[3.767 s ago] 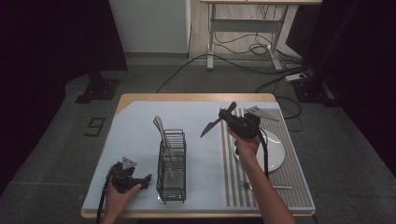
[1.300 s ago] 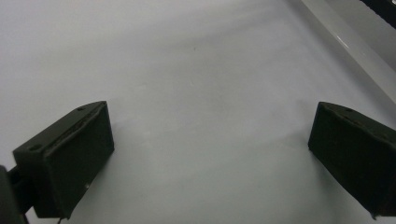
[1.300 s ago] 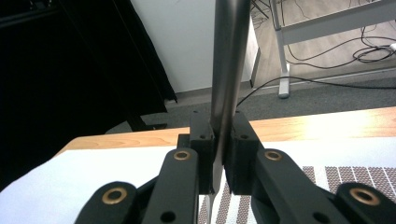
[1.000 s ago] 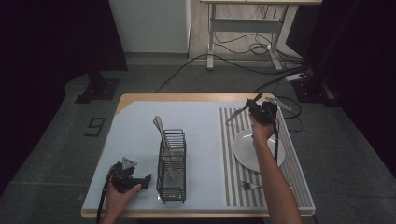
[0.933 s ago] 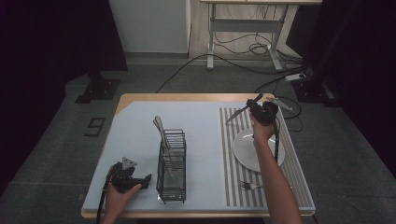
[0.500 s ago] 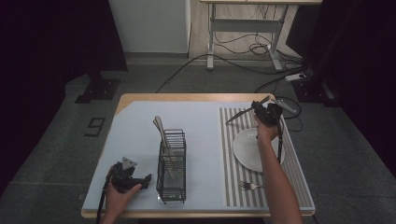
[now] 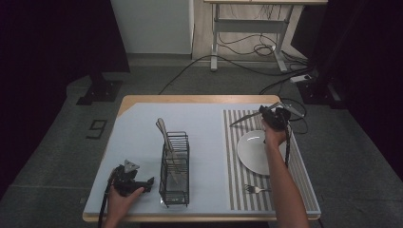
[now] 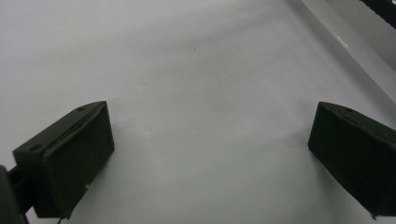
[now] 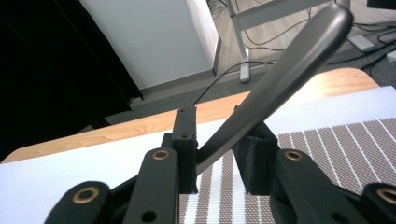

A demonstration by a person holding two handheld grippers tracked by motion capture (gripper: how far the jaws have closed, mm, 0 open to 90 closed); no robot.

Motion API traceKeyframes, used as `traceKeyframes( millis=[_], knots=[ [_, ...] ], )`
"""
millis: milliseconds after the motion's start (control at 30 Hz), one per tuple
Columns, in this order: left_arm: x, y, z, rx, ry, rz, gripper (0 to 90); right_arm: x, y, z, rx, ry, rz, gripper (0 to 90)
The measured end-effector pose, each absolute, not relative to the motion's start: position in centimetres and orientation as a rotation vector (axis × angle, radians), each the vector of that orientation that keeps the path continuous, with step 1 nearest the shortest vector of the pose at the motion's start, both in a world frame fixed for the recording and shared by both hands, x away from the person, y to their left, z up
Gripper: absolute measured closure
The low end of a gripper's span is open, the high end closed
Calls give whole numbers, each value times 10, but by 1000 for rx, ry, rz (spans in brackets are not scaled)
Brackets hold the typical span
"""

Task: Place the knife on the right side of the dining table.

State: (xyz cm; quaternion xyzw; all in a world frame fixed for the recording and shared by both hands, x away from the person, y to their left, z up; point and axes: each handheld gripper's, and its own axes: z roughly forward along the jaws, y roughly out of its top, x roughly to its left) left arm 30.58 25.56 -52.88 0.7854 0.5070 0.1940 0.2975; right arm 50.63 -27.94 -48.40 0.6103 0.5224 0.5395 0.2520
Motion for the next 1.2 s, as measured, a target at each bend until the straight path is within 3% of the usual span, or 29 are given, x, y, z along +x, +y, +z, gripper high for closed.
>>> traceKeyframes(
  millis=[1200],
  knots=[
    [306,255,-529,2087,1347,517,0,518,-305,-518,1900,1424,1378,560]
  ],
)
